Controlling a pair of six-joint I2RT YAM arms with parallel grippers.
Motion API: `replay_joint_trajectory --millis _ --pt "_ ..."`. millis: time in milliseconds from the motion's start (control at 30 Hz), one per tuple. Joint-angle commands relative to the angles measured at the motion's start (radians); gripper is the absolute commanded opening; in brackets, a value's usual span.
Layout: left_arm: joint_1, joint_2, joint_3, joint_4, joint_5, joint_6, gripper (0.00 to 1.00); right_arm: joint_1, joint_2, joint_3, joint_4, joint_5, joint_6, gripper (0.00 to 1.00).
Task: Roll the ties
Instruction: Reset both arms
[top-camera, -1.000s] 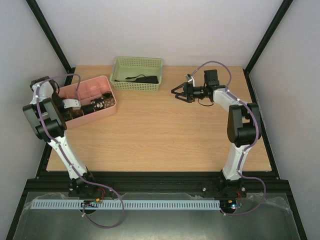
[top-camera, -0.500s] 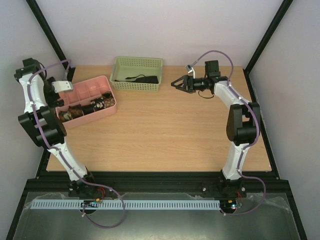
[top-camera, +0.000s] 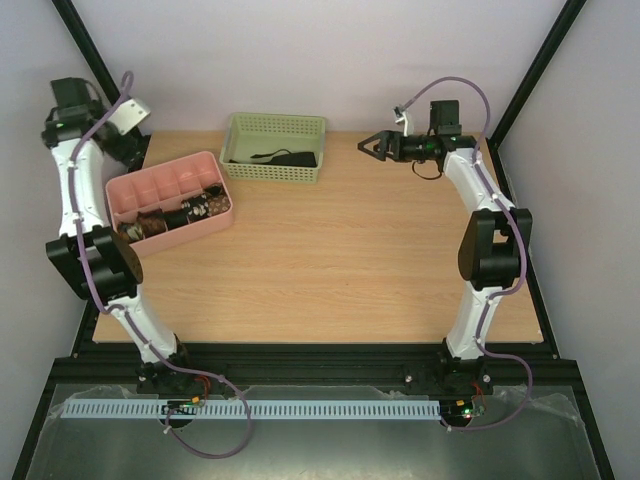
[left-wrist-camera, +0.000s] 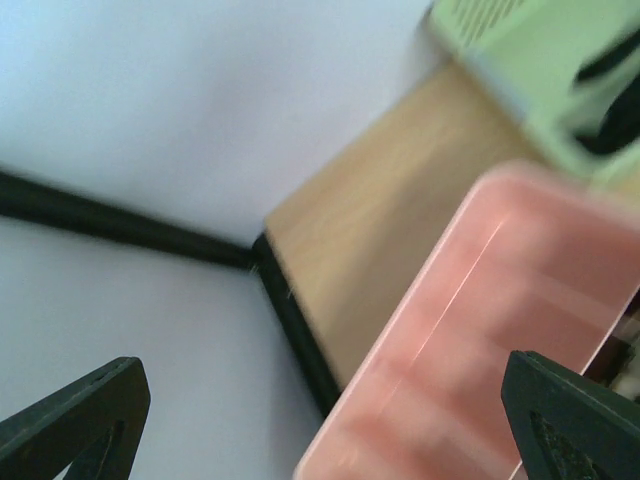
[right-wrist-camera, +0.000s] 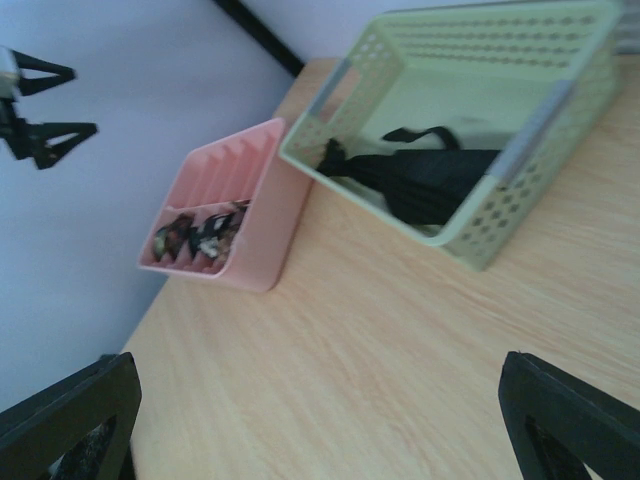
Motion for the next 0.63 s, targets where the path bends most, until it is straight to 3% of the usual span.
replay_joint_trajectory --millis 0,133,267,467,600 --pt "-0.144 0.004 0.009 0.134 0.039 -0.389 0.99 -0.082 -0.067 0.023 -0.076 0.111 -0.035 0.99" --pt "-0.276 0.000 -0.090 0.277 -0.052 -0.664 0.99 -0.159 -0.107 -0.034 -0.093 0.156 -0.040 0.99" --pt "-0.389 -0.014 -0.230 0.347 -0.105 -0.782 1.00 -0.199 -0.177 -0.155 -0.116 0.201 -0.094 0.99" --pt "-0.516 -0.069 -0.441 0.411 -0.146 -0.848 1.00 -0.208 -0.288 -0.331 -0.126 0.220 -0.125 0.99" --pt "-0.523 -0.104 -0.512 0.426 -0.122 -0.869 0.99 -0.208 -0.328 -0.381 -0.111 0.206 -0.111 0.99"
